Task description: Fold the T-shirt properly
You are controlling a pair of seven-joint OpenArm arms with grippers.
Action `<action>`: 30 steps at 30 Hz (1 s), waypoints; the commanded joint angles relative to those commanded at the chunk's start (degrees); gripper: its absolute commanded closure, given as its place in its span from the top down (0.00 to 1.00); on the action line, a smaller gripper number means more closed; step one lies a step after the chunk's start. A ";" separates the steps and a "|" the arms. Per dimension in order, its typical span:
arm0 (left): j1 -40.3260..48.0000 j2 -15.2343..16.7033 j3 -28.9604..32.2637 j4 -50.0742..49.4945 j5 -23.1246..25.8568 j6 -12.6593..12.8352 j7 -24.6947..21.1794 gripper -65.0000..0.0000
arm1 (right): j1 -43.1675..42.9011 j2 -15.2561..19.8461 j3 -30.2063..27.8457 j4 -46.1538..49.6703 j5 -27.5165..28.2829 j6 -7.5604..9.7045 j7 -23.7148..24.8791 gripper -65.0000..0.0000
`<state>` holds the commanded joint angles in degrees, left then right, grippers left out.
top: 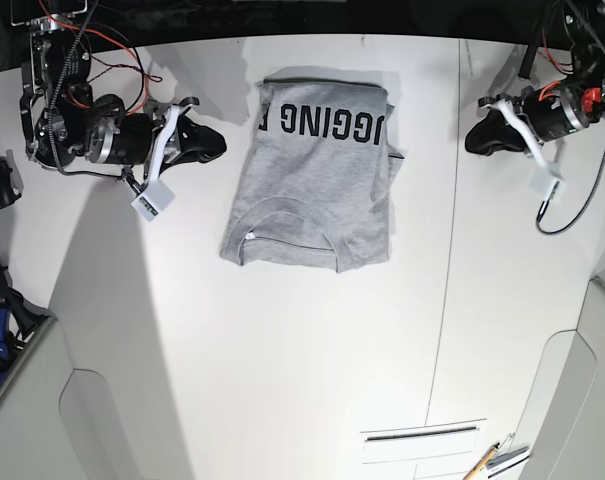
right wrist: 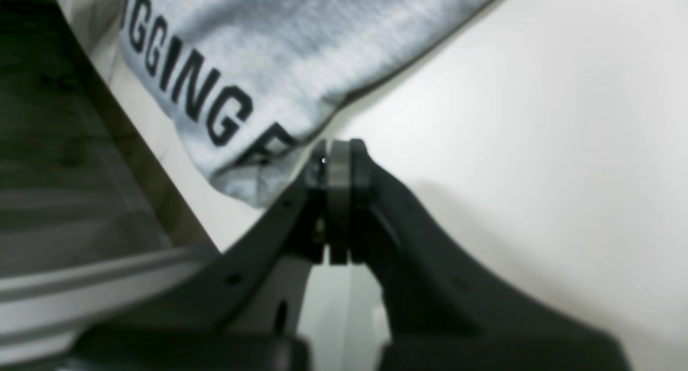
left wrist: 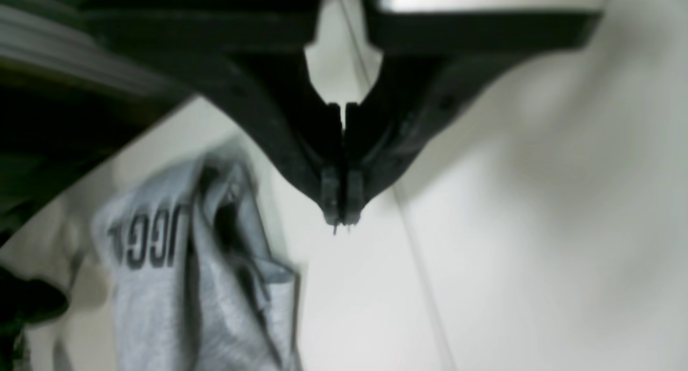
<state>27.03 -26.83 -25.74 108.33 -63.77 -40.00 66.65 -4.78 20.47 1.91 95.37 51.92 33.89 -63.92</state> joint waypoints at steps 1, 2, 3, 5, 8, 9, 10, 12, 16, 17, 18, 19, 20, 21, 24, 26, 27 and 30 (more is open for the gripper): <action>2.23 0.02 -1.95 1.09 -0.17 0.00 0.04 0.00 | -0.35 0.79 0.00 0.02 0.57 0.00 -0.20 0.00; 4.59 0.02 -3.72 1.68 -0.24 0.00 0.07 0.00 | -0.96 1.55 0.00 0.11 1.44 0.00 -0.22 0.00; 6.93 0.02 -5.35 1.79 -0.24 0.00 0.07 0.00 | -1.79 2.12 0.00 0.26 2.01 0.00 -0.44 0.00; 11.37 0.00 -8.15 1.79 -0.26 0.00 0.50 0.00 | -3.78 3.06 0.00 0.90 2.89 0.02 -0.90 0.00; 17.70 0.00 -11.69 1.79 -0.31 0.00 1.20 0.00 | -7.41 4.42 -0.04 3.52 4.07 0.66 -2.10 0.00; 19.91 0.02 -12.52 1.79 -0.31 0.00 1.42 0.00 | -8.94 4.90 -0.04 4.92 4.11 0.66 -2.34 0.00; 22.36 0.02 -13.07 1.79 -0.31 0.00 1.38 0.00 | -10.67 5.46 -0.04 6.34 4.17 0.66 -2.32 0.00; 27.41 0.11 -13.18 1.79 -0.31 0.00 1.36 0.00 | -14.45 6.67 -0.04 8.98 4.24 0.63 -2.32 0.00; 35.12 0.31 -13.18 1.66 0.33 0.00 1.33 0.00 | -20.94 8.70 -0.07 10.01 4.17 0.66 -2.34 0.00; 36.52 0.31 -13.18 1.49 1.31 0.00 1.31 0.00 | -22.51 9.20 -0.09 10.01 4.26 0.66 -2.32 0.00; 38.05 0.33 -13.18 1.22 2.51 0.00 1.31 0.00 | -24.06 9.55 -0.11 10.01 4.24 0.66 -2.32 0.00; 39.67 0.31 -13.18 0.72 3.26 0.00 1.29 0.00 | -25.75 9.86 -0.11 10.01 4.24 0.63 -2.29 0.00; 41.13 0.31 -13.18 -0.13 3.41 0.00 1.22 0.00 | -27.47 10.21 -0.17 10.01 4.24 0.66 -2.29 0.00; 42.47 0.31 -13.16 -1.38 3.37 0.00 0.63 0.00 | -29.11 10.40 -0.17 10.01 4.22 0.68 -2.32 0.00; 44.44 0.28 -11.87 -7.17 3.41 0.00 -3.80 0.00 | -33.29 11.72 -1.51 9.97 3.61 0.66 -2.27 0.00; 44.28 0.26 -9.49 -11.85 5.92 0.00 -7.06 0.00 | -35.17 12.90 -3.82 9.77 2.01 0.66 -1.53 0.00; 44.24 0.13 -7.58 -13.88 8.41 0.00 -8.87 0.00 | -35.95 13.53 -5.35 9.55 1.14 0.63 -0.74 0.00; 44.22 0.13 -0.44 -19.43 16.28 0.00 -14.99 0.00 | -36.85 14.82 -10.99 8.13 -1.79 0.59 0.90 0.00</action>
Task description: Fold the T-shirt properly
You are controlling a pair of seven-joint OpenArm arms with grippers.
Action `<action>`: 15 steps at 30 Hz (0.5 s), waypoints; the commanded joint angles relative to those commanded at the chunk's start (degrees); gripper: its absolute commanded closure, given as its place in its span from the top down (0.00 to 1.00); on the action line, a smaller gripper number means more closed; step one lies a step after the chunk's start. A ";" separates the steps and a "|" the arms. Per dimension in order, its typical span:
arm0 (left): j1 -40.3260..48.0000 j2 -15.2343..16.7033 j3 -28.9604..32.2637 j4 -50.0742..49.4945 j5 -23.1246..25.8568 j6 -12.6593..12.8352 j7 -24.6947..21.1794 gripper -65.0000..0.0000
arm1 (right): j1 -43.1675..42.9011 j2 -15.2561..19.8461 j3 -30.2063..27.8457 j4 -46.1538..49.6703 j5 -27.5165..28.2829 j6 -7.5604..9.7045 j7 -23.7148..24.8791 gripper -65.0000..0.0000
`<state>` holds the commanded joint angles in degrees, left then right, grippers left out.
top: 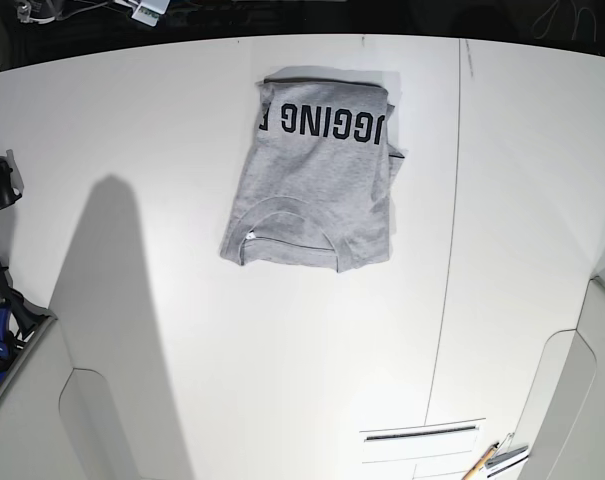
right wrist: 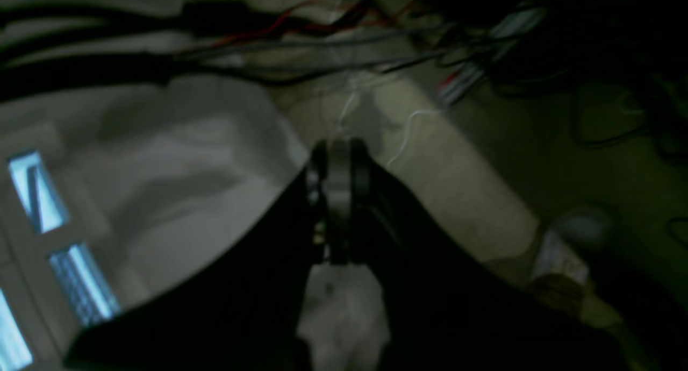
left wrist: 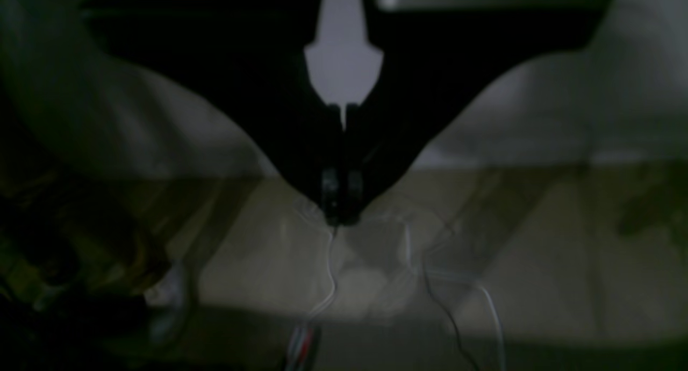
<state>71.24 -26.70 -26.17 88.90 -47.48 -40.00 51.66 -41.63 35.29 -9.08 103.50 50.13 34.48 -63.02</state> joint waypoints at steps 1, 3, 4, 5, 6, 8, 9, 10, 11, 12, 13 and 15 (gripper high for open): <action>-0.20 0.00 2.54 -1.51 2.49 0.00 -2.10 0.00 | 0.02 0.15 -1.99 -0.83 -1.20 0.02 0.33 0.00; -1.49 0.00 7.37 -4.68 5.99 0.00 -3.91 0.00 | 0.04 0.13 -5.66 -2.54 -3.96 0.00 0.76 0.00; -2.49 0.00 9.57 -6.40 6.69 0.00 -3.89 0.00 | 0.04 0.13 -7.41 -3.43 -5.51 0.00 1.20 0.00; -3.72 0.02 11.52 -8.22 6.67 0.00 -3.89 0.00 | 0.04 0.13 -9.07 -4.52 -7.21 -0.02 1.84 0.00; -4.98 0.02 13.20 -10.12 6.60 0.00 -3.91 0.00 | 0.04 0.13 -10.60 -5.81 -9.05 -0.02 2.82 0.00; -8.02 0.02 16.44 -13.70 6.64 0.00 -5.03 0.00 | 0.15 0.15 -13.25 -8.90 -13.49 -0.20 6.25 0.00; -9.60 0.02 17.94 -15.47 6.69 0.00 -7.28 0.00 | 0.37 0.15 -14.34 -10.75 -15.67 -0.20 8.31 0.00; -11.23 0.00 19.28 -17.20 7.04 0.00 -9.92 0.00 | 0.57 0.15 -15.26 -12.70 -17.90 -0.20 10.73 0.00; -12.92 0.04 20.59 -18.78 8.44 0.00 -12.39 0.00 | 1.09 0.13 -16.06 -14.82 -19.67 -0.20 12.92 0.00; -14.73 0.02 22.12 -20.24 10.05 1.21 -14.32 0.00 | 1.84 0.13 -16.79 -17.03 -20.96 -0.20 14.80 0.00; -16.72 0.02 23.74 -21.75 11.45 4.86 -15.52 0.00 | 2.78 0.11 -17.42 -19.41 -21.94 -0.20 16.37 0.00; -20.65 0.02 27.54 -24.96 12.63 11.38 -16.13 0.00 | 5.05 0.11 -18.78 -24.20 -23.39 -0.20 18.32 0.00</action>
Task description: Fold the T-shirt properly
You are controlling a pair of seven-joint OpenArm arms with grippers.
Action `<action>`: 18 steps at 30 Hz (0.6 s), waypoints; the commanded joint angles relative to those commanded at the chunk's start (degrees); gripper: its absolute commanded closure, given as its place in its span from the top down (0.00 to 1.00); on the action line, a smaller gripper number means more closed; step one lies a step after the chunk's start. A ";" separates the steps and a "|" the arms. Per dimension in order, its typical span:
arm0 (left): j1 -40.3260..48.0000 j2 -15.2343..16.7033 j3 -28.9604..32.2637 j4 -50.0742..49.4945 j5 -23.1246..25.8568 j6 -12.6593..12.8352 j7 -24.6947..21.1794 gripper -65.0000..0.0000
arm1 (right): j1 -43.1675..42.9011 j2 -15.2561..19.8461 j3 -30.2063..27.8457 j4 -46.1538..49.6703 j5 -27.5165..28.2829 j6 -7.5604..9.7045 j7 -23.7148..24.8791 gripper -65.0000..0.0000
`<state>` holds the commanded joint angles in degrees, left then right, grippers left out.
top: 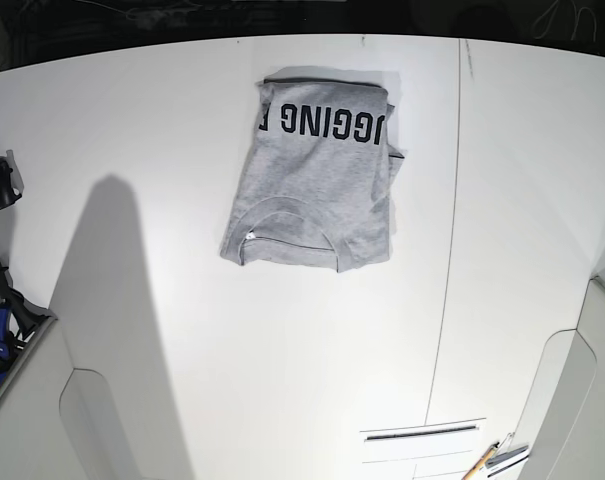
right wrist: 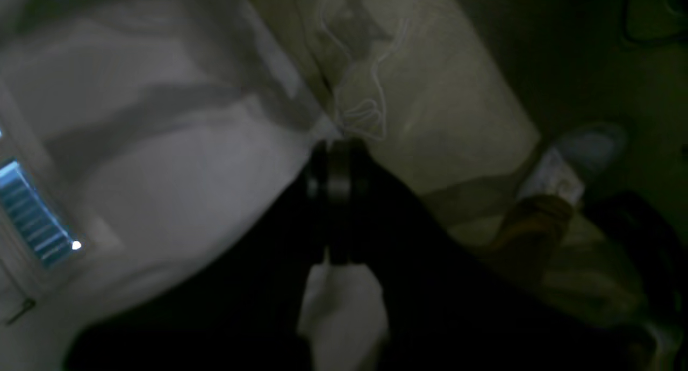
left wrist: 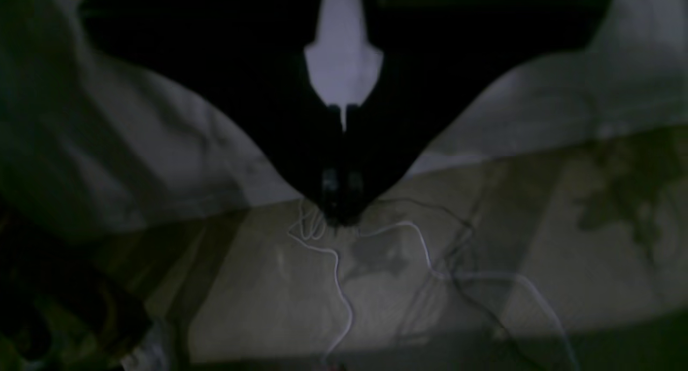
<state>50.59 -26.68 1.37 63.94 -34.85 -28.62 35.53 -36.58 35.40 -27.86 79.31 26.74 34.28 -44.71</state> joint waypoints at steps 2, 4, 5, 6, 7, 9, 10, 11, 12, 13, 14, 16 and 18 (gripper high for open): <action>-3.69 -0.02 4.37 -3.48 0.00 2.54 0.00 0.00 | 2.54 -0.02 -1.25 -4.76 -0.02 0.00 0.20 0.00; -7.65 -0.02 8.79 -7.15 0.00 2.95 -0.81 0.00 | 5.29 -0.11 -2.54 -9.44 -0.02 0.00 0.85 0.00; -9.66 0.02 11.15 -9.07 0.00 2.93 -2.21 0.00 | 6.78 -0.24 -3.17 -11.76 -0.48 0.00 1.81 0.00; -11.72 0.04 13.64 -10.86 0.00 2.93 -3.72 0.00 | 8.35 -0.39 -3.85 -13.99 -1.22 0.00 2.86 0.00; -13.75 0.17 16.02 -12.50 0.00 2.93 -4.70 0.00 | 9.99 -0.57 -4.59 -16.09 -2.27 0.00 3.76 0.00; -17.62 0.96 20.24 -15.45 0.00 2.93 -5.57 0.00 | 13.40 -1.31 -5.88 -20.06 -4.11 0.00 4.24 0.00; -19.34 1.62 21.77 -16.94 0.02 2.93 -5.60 0.00 | 14.97 -1.62 -6.54 -21.81 -4.04 0.00 4.31 0.00; -20.98 2.29 22.86 -18.32 0.02 2.93 -5.81 0.00 | 16.41 -1.95 -7.15 -23.21 -4.07 0.00 4.39 0.00; -22.45 3.17 23.52 -19.56 -0.02 2.91 -5.81 0.00 | 17.77 -2.12 -7.78 -24.28 -4.02 0.00 4.42 0.00; -23.54 4.13 23.58 -20.59 -0.02 2.91 -5.79 0.00 | 18.88 -2.16 -8.55 -24.92 -3.98 0.00 4.42 0.00; -24.33 5.16 23.58 -21.33 0.02 2.91 -5.79 0.00 | 19.76 -2.12 -9.16 -25.22 -3.98 0.00 4.39 0.00; -25.55 6.78 23.58 -22.03 1.55 2.91 -5.75 0.00 | 20.37 -2.03 -9.55 -25.33 -3.80 0.00 4.39 0.00; -26.27 7.87 23.58 -22.01 4.87 2.91 -5.77 0.00 | 20.35 -2.08 -9.55 -25.31 -3.76 0.00 4.42 0.00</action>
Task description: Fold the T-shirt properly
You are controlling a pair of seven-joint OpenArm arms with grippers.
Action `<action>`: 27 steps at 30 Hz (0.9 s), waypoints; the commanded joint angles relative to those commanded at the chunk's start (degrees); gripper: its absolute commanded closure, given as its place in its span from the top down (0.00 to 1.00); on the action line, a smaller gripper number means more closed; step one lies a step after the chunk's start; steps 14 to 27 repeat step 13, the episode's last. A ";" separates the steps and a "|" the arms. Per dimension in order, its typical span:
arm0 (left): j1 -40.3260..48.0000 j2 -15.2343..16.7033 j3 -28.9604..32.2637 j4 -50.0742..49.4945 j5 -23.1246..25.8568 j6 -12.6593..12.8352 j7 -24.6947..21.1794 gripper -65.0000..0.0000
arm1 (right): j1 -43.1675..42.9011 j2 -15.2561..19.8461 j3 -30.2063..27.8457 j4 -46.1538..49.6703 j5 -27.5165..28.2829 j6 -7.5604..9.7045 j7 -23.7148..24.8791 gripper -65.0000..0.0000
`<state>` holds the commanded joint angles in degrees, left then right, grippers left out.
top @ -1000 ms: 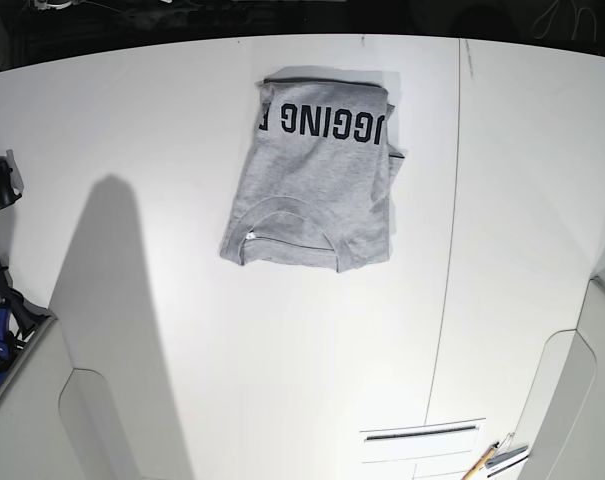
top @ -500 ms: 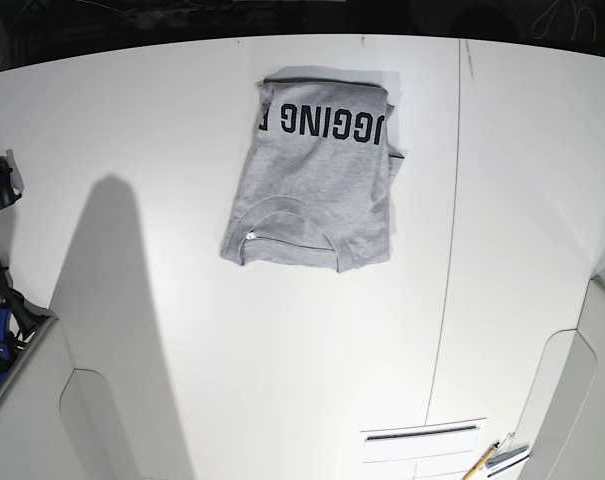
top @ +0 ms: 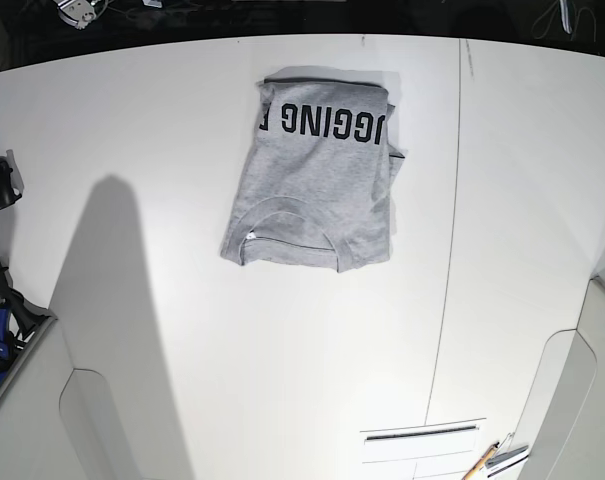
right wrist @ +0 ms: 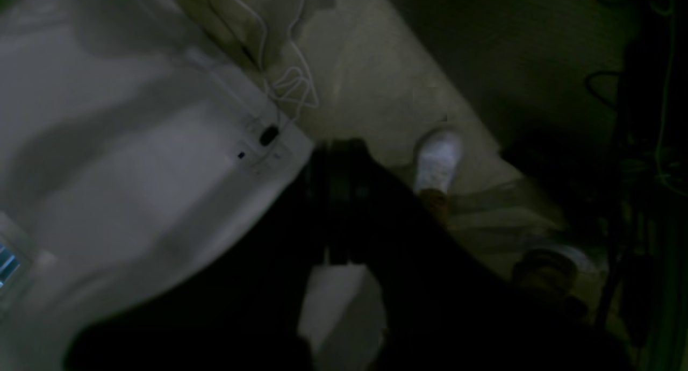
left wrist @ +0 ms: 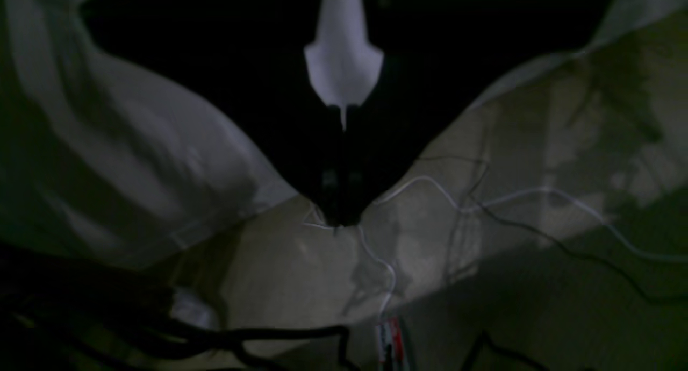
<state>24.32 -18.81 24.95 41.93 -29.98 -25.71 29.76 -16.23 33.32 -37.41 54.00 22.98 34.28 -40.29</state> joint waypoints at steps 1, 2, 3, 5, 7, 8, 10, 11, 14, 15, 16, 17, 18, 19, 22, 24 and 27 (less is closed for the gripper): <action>-0.48 0.24 0.04 0.00 0.90 0.02 0.00 0.00 | 0.00 0.00 0.00 -0.02 0.00 0.00 -0.02 0.00; -0.92 0.31 0.24 0.00 1.18 0.00 0.00 0.00 | -0.26 0.02 0.00 -0.02 -0.02 0.00 -0.02 0.00; -1.57 0.46 0.22 0.00 1.16 0.02 0.24 0.00 | -0.52 0.02 0.00 0.00 -0.02 0.00 -0.04 0.00; -2.47 0.57 0.22 0.00 1.03 0.90 2.40 0.00 | -0.87 0.00 0.00 -0.02 -0.02 0.00 -0.44 0.00; -2.58 0.59 0.22 0.07 1.09 3.45 2.84 0.00 | -1.64 0.00 0.00 0.02 -0.07 0.00 -0.87 0.00; -2.56 0.57 0.22 0.07 1.14 4.57 2.86 0.00 | -1.64 0.00 0.00 0.02 -0.07 0.00 -0.87 0.00; -2.58 0.57 0.22 0.07 1.14 5.62 2.84 0.00 | -1.60 0.00 0.00 0.02 -0.04 0.00 -0.85 0.00; -2.58 0.57 0.22 0.07 1.14 5.60 2.84 0.00 | -1.62 0.02 0.00 0.02 -0.04 0.00 -0.85 0.00; -2.56 0.59 0.22 0.07 1.14 5.57 2.82 0.00 | -1.64 0.00 0.00 0.02 -0.04 0.00 -0.85 0.00; -2.56 0.59 0.22 0.07 1.14 5.57 2.82 0.00 | -1.64 0.00 0.00 0.02 -0.04 0.00 -0.85 0.00; -2.56 0.59 0.22 0.07 1.14 5.57 2.82 0.00 | -1.64 0.00 0.00 0.02 -0.04 0.00 -0.85 0.00; -2.56 0.59 0.22 0.07 1.14 5.57 2.82 0.00 | -1.64 0.00 0.00 0.02 -0.04 0.00 -0.85 0.00; -2.56 0.59 0.22 0.07 1.14 5.57 2.82 0.00 | -1.64 0.00 0.00 0.02 -0.04 0.00 -0.85 0.00; -2.56 0.59 0.22 0.07 1.14 5.57 2.82 0.00 | -1.64 0.00 0.00 0.02 -0.04 0.00 -0.85 0.00; -2.56 0.59 0.22 0.07 1.14 5.57 2.82 0.00 | -1.64 0.00 0.00 0.02 -0.04 0.00 -0.85 0.00; -2.56 0.59 0.22 0.07 1.14 5.57 2.82 0.00 | -1.64 0.00 0.00 0.02 -0.04 0.00 -0.85 0.00; -2.56 0.59 0.22 0.07 1.14 5.57 2.82 0.00 | -1.64 0.00 0.00 0.02 -0.04 0.00 -0.85 0.00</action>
